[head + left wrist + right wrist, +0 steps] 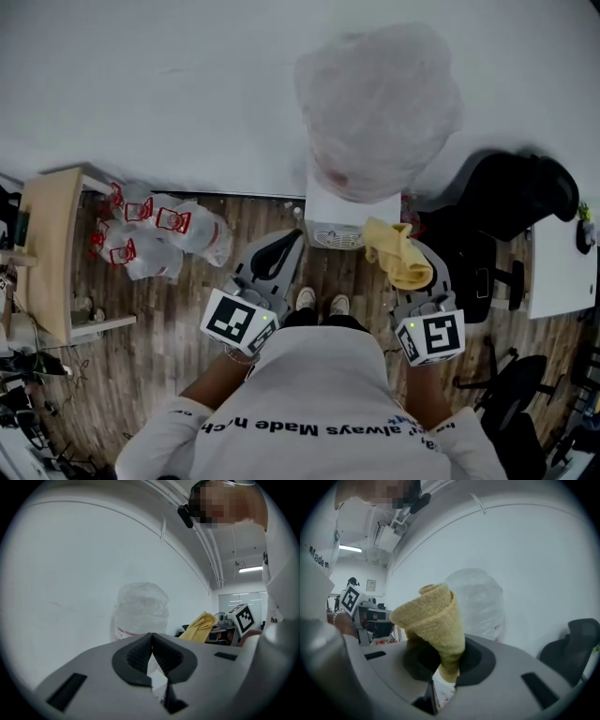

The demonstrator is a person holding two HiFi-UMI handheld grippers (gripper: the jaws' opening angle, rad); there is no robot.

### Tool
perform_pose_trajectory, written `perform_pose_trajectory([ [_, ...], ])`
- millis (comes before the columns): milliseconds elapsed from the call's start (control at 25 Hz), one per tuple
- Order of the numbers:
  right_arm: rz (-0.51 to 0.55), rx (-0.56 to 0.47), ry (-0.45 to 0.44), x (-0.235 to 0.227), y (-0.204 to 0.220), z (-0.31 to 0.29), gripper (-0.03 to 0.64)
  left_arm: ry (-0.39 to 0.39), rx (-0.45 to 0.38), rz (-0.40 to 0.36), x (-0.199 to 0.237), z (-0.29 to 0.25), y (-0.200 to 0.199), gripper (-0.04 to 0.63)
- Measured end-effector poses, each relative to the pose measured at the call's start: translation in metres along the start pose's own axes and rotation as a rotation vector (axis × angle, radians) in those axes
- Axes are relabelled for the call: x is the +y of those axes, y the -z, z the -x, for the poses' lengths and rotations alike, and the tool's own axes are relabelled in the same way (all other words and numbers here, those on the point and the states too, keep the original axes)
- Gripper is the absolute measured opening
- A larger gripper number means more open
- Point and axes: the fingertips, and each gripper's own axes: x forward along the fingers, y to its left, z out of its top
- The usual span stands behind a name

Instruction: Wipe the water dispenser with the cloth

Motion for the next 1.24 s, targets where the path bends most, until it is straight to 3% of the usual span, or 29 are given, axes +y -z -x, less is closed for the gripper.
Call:
perform_pose_trajectory([
  [360, 0.021, -0.046, 0.0, -0.007, -0.027, 0.012, 0.061, 0.018, -0.033, -0.017, -0.014, -0.007, -0.022, 0.02],
  [1240, 0.019, -0.084, -0.009, -0.021, -0.039, 0.02, 0.061, 0.02, -0.027, -0.033, -0.03, -0.021, -0.023, 0.02],
])
